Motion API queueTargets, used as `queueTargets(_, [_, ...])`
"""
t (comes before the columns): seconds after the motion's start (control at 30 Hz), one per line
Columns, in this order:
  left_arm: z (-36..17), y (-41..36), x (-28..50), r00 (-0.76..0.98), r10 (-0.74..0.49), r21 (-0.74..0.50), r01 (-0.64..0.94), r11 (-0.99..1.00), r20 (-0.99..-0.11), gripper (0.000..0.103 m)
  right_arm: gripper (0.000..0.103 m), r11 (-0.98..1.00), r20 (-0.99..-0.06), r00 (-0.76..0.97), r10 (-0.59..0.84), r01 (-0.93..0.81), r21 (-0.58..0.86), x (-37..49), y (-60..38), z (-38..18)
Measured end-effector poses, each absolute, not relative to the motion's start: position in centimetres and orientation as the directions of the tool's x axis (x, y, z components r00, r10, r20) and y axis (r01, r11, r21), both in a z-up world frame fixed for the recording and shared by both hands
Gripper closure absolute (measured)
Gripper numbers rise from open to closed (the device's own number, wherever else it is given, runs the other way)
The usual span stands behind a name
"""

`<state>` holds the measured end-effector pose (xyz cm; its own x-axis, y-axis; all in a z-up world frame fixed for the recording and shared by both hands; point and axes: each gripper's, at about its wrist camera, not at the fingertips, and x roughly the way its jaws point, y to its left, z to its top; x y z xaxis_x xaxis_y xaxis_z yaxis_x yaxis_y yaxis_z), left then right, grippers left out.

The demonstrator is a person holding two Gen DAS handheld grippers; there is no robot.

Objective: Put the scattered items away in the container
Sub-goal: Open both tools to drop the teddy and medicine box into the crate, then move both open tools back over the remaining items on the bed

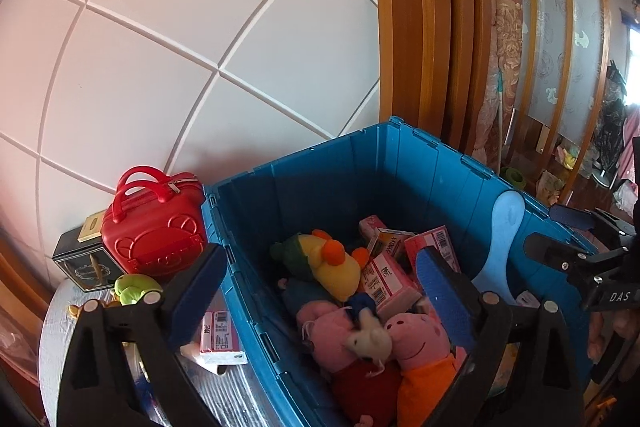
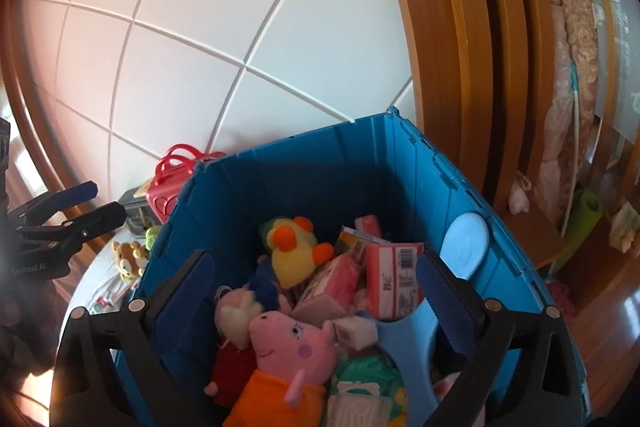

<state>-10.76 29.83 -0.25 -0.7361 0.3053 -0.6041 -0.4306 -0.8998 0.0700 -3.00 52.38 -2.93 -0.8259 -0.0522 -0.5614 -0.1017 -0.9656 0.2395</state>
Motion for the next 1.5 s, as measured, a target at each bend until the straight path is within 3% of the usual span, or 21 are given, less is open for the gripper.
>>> queueTargets(0.8, [-0.4, 24.5, -7.5, -0.751, 0.299, 0.02, -0.384, -0.923, -0.589, 0.006, 0.0, -0.976, -0.571, -0.819, -0.06, -0.072, 0.207, -1.1, 47.6, -1.3])
queueTargets(1.5, [-4.2, 8.6, -3.5, -0.747, 0.204, -0.048, -0.225, -0.973, -0.633, 0.006, 0.0, -0.987, -0.607, -0.783, -0.135, 0.054, 0.149, -1.6, 33.8, -0.7])
